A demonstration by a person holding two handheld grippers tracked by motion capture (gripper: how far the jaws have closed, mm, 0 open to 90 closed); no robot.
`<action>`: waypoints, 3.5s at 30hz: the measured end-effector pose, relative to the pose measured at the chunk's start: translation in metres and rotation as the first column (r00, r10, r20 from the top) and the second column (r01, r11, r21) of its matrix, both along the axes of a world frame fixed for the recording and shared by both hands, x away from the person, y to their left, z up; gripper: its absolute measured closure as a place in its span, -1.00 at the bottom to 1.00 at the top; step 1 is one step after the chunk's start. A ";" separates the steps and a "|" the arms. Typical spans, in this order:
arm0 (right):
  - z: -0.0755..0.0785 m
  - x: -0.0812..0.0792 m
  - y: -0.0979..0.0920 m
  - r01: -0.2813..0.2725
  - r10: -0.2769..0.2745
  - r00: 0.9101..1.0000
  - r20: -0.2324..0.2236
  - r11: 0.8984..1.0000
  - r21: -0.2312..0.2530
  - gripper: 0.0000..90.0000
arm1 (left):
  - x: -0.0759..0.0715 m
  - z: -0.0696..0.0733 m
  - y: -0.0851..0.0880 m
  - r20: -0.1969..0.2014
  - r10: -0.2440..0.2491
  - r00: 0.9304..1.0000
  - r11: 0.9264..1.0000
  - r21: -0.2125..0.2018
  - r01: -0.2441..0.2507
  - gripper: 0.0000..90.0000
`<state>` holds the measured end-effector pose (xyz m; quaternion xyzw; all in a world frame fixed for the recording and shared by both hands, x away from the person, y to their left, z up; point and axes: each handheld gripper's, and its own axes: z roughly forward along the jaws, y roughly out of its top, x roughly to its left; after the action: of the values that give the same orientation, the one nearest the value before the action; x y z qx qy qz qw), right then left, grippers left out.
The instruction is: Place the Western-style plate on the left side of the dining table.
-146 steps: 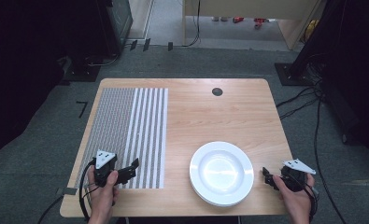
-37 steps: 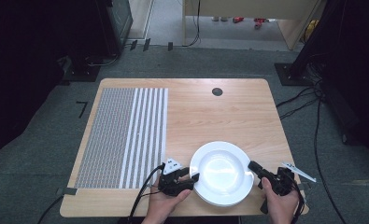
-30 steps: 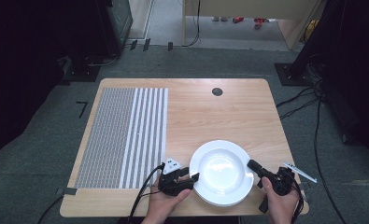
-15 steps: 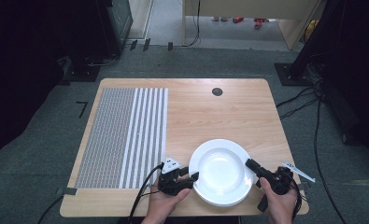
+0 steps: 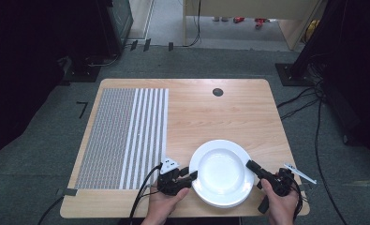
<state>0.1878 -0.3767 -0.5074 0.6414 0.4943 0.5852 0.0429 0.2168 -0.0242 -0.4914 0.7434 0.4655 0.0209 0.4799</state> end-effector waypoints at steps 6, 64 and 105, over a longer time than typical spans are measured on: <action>0.000 0.000 0.002 -0.007 0.007 1.000 0.006 1.000 0.012 0.79 | 0.001 0.003 0.005 -0.008 0.013 1.000 0.998 -0.066 -0.014 0.47; 0.036 0.027 0.068 -0.044 0.037 0.995 0.094 0.997 0.067 0.82 | 0.024 0.040 0.079 -0.041 0.086 0.995 0.986 -0.142 -0.091 0.61; 0.052 0.102 0.201 -0.197 0.194 0.978 0.074 0.980 0.027 0.78 | 0.055 0.066 0.203 -0.038 0.341 0.939 0.926 -0.159 -0.343 0.67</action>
<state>0.2899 -0.1759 -0.4551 0.5693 0.5428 0.6174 -0.0084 0.2715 0.1790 -0.4257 0.6092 0.5904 0.0626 0.5258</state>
